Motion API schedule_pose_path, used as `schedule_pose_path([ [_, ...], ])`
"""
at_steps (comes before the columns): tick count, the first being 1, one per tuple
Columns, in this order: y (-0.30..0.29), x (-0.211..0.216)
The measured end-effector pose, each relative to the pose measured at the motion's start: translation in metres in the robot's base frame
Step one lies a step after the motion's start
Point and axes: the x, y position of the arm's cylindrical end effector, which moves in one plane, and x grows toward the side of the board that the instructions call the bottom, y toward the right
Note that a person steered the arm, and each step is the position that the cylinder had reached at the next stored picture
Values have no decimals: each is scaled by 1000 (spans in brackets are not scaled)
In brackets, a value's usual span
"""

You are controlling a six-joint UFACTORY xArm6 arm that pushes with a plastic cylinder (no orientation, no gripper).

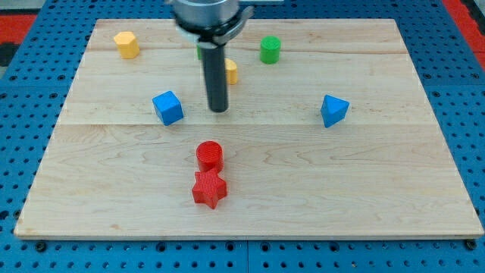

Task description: Push the blue blocks parallel to each other

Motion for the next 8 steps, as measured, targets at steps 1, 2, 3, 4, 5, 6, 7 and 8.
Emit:
schedule_pose_path([
  [1, 37, -23],
  [2, 37, -58],
  [3, 49, -65],
  [4, 32, -80],
  [5, 15, -79],
  [6, 14, -72],
  [7, 31, -56],
  [8, 109, -16],
])
